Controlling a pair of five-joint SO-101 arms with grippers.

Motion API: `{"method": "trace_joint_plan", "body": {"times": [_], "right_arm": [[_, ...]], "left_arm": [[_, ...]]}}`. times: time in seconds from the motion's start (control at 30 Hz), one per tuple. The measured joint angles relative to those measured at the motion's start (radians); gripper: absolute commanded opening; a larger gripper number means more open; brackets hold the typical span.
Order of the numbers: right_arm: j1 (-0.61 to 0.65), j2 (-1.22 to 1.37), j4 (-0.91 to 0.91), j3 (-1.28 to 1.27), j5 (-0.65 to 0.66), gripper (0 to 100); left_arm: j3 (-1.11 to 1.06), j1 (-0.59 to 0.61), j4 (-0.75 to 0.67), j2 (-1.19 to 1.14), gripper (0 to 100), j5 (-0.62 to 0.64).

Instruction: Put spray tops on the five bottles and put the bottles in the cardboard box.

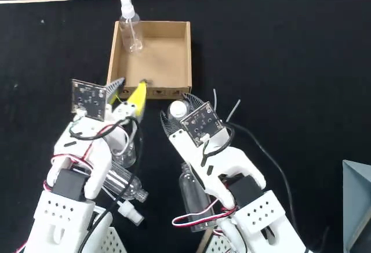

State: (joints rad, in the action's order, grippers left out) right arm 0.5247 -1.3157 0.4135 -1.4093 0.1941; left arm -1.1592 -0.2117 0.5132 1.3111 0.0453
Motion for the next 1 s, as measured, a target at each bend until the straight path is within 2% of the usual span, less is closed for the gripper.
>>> {"method": "trace_joint_plan", "body": {"times": [0.53,0.87,1.0], "right_arm": [[0.000,0.000,0.000,0.000,0.000,9.6],[0.000,0.000,0.000,0.000,0.000,9.6],[0.000,0.000,0.000,0.000,0.000,9.6]], "left_arm": [[0.008,0.278,-0.023,0.000,14,0.000],[-0.061,0.491,-0.023,0.000,15,0.000],[-0.104,0.566,-0.023,0.000,15,0.041]]}}
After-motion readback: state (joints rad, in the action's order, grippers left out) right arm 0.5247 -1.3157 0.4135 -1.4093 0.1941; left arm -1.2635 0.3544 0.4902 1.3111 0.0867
